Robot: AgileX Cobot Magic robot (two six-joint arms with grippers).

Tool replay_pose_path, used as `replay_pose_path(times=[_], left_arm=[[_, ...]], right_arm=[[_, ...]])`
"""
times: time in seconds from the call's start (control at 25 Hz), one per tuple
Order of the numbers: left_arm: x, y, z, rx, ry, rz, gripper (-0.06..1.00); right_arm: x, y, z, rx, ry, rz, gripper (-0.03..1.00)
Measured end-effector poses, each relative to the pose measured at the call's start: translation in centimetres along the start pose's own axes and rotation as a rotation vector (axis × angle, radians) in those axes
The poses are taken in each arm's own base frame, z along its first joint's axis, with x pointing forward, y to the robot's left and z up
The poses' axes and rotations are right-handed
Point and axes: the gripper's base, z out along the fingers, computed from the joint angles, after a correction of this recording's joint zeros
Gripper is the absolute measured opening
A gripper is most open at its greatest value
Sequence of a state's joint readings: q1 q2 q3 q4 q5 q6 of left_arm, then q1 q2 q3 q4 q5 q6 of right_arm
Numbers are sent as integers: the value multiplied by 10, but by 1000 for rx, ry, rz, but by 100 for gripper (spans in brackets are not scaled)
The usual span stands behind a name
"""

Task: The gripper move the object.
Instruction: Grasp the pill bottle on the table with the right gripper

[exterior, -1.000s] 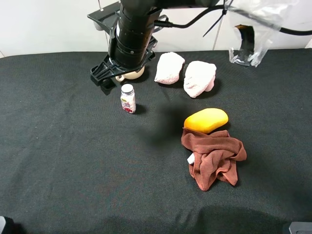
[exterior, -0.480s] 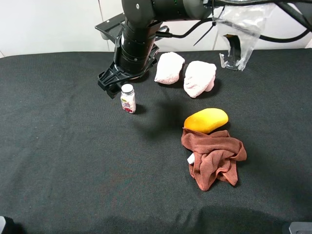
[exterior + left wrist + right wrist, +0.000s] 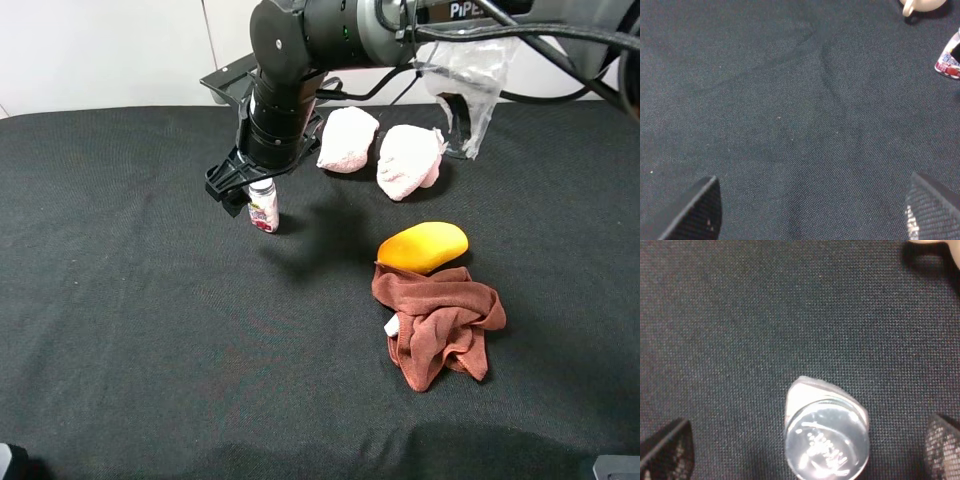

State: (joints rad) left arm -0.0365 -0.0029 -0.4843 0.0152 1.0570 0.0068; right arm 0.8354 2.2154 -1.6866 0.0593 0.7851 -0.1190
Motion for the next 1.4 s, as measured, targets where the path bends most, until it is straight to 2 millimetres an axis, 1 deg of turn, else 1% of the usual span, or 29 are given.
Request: replay_pose_path(times=[0.52, 0.6, 0.76, 1.04, 1.4], left_arm=[[0, 0, 0, 0, 0, 0, 73], [0, 0, 0, 0, 0, 0, 73], [0, 0, 0, 0, 0, 1, 73], [0, 0, 0, 0, 0, 1, 73], [0, 0, 0, 0, 0, 2, 73]], right_arm=[[-5, -3, 2, 10, -65, 0, 69], [-5, -4, 5, 10, -62, 3, 69], [-1, -8, 18, 10, -35, 12, 69], [1, -9, 35, 0, -7, 14, 69], [6, -10, 48, -1, 18, 10, 69]])
